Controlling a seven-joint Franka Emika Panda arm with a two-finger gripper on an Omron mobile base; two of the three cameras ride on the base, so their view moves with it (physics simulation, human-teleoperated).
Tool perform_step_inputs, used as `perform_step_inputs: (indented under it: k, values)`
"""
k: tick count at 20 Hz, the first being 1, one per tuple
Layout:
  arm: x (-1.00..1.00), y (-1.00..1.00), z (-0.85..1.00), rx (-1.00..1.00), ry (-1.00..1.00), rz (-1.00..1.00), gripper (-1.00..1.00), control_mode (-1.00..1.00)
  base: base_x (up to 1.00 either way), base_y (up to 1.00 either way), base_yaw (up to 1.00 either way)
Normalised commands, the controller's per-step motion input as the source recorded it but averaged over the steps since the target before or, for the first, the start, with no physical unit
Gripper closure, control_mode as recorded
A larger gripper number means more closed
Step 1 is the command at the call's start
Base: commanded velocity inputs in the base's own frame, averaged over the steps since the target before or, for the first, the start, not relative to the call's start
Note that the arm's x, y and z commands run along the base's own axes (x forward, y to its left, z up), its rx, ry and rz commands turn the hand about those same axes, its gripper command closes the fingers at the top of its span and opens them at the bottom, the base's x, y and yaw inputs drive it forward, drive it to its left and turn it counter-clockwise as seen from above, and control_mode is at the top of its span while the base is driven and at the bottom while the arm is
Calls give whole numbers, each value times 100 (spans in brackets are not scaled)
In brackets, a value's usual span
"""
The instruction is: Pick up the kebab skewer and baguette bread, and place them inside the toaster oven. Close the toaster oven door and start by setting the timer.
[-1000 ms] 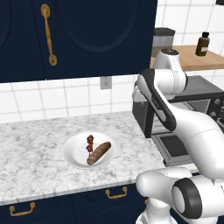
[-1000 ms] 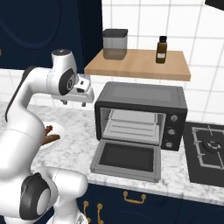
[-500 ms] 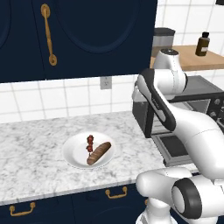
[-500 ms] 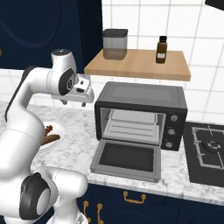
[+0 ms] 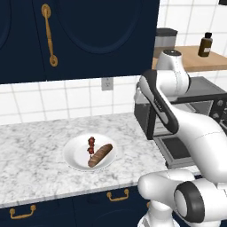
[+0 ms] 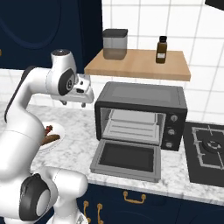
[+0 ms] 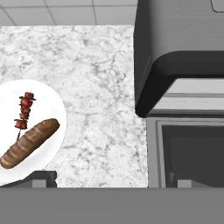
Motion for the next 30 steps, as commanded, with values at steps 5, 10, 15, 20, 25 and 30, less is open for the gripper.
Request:
perform_step_inputs:
  k: [5, 10, 15, 20, 25, 30]
  values:
    - [-66, -73, -39, 7, -41, 25, -100, -100, 0, 0, 0]
    - [-5, -100, -43, 9, -53, 31, -100, -100, 0, 0, 0]
    - [40, -59, -42, 17, -36, 22, -100, -100, 0, 0, 0]
    - [71, -53, -48, 16, -29, 10, -100, -100, 0, 0, 0]
    - [79, -46, -16, 19, -14, 5, -100, -100, 0, 0, 0]
    - [83, -56, 0, 21, -1, 3, -100, -100, 0, 0, 0]
